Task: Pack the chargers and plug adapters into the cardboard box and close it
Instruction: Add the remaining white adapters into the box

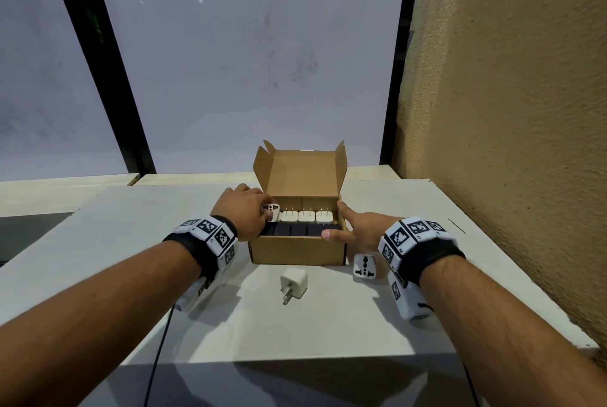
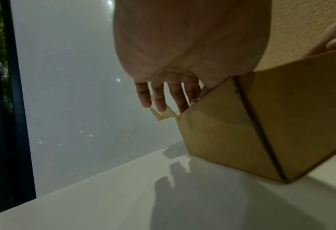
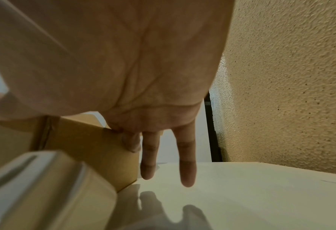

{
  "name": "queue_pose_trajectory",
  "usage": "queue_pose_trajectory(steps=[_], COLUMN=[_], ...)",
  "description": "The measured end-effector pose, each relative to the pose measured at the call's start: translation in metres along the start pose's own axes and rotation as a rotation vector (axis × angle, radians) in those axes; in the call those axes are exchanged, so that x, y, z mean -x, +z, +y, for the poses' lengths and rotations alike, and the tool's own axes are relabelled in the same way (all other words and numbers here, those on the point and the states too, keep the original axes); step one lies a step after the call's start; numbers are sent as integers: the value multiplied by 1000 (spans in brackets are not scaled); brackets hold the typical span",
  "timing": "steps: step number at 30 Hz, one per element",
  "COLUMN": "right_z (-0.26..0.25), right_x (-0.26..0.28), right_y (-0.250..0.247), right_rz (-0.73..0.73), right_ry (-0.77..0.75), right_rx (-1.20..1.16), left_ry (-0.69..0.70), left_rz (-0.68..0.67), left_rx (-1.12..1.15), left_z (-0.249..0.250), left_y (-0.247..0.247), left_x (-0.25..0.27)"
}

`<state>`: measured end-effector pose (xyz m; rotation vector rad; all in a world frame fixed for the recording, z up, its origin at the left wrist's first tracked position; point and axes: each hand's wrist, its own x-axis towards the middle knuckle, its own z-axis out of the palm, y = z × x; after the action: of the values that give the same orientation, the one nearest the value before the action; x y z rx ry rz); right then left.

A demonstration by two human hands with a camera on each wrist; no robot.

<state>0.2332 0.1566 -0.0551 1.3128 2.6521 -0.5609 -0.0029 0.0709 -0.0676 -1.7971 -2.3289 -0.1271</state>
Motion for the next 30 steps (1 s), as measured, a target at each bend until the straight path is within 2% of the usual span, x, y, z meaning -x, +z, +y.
queue_pose_trajectory(steps=[13,17,19,22,24,27,30], right_z=[-2,-2,-2,0,0,0,0], right_x=[0,-2,-3,-6,-6,-5,-5], right_y=[0,-1,-1,1,1,1,2], right_rz=[0,-8,-6,-4,0,4,7], right_ry=[22,25,24,20,23,30,30], right_rx=[8,19,23,16,17,11,-9], left_ry=[-23,-20,27,189,293,376,421], left_rz=[-112,-44,38,165,182,41,-168], left_rx=[-49,26,94,195,281,462,440], left_z=[11,9,9,14,20,29,35], left_y=[-9,-11,-13,-20,-26,-33,-31], left_x=[-7,-3,3,20,36,61,78])
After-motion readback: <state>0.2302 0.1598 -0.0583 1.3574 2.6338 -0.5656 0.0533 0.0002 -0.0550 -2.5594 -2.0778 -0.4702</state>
